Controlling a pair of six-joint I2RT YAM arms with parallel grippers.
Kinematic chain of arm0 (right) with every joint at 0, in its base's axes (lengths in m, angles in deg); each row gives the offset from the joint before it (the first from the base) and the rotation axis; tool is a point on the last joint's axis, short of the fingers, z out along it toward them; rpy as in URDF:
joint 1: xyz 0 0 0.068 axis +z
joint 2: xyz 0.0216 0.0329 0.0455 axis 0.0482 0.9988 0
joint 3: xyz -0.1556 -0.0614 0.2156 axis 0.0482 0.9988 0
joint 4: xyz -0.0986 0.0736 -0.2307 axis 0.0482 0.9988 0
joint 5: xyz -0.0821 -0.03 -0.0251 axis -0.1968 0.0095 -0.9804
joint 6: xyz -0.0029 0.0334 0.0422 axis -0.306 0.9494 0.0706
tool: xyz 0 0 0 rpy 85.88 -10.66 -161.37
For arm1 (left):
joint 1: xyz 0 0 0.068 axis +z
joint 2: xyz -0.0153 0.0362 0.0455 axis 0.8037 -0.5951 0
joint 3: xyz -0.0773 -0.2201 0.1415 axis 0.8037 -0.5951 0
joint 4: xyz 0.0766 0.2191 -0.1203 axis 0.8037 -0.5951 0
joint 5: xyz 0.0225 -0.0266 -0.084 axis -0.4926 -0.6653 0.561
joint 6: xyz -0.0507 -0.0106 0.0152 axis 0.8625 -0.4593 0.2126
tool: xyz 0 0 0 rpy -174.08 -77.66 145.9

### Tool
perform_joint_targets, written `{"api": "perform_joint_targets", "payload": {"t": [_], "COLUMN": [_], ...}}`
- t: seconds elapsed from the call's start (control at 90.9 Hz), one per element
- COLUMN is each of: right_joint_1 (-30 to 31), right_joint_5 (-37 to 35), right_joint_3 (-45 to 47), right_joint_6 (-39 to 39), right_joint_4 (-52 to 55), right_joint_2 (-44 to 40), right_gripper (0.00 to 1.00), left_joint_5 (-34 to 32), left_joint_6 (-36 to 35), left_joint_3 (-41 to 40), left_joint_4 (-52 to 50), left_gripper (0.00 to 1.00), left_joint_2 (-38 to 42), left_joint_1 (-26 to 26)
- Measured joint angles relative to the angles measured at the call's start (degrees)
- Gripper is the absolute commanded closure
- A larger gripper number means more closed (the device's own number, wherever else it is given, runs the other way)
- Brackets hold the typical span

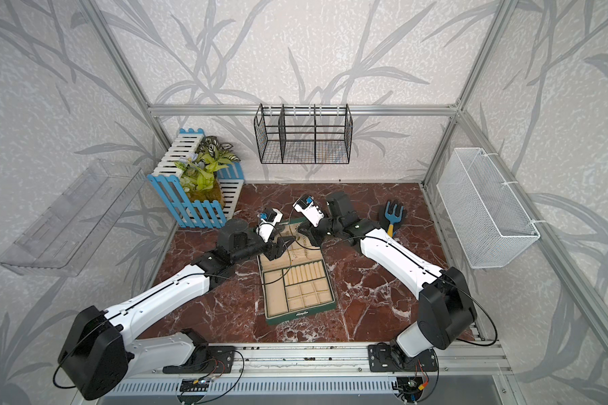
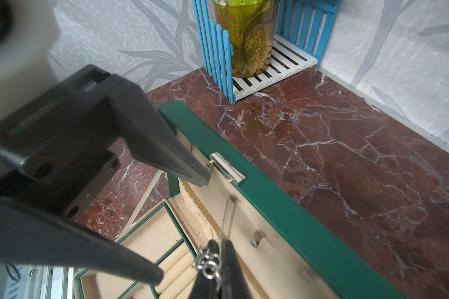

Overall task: Put jewelry chain into jewelry box
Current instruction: Hang the necklace on the jewelry box clasp.

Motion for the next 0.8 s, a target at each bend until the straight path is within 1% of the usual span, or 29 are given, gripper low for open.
{"api": "perform_joint_targets", "payload": {"t": [0.242, 0.495, 0.803], "right_joint_1": [0.7, 1.31, 1.95], "right_joint_5": [-1.99, -6.03, -10.6], "right_joint_3": [-2.84, -4.13, -5.16], "right_joint_6": [-2.62, -5.6, -7.3], "right_joint_4": [2.4, 4.46, 5.2], "right_joint_2": [2.91, 4.5, 5.97], "right_gripper": [0.97, 0.95, 0.94], "left_joint_5": [-2.6, -3.45, -3.67], "left_joint_6": [0.55, 0.61, 0.63], "left_joint_3": [-0.02, -0.02, -0.02], "left_joint_4": [0.33, 0.26, 0.2], "left_gripper": [0.43, 0.43, 0.43], "left_joint_2": [-0.39, -0.39, -0.39], "left_joint_1": [0.15, 0.15, 0.15]}}
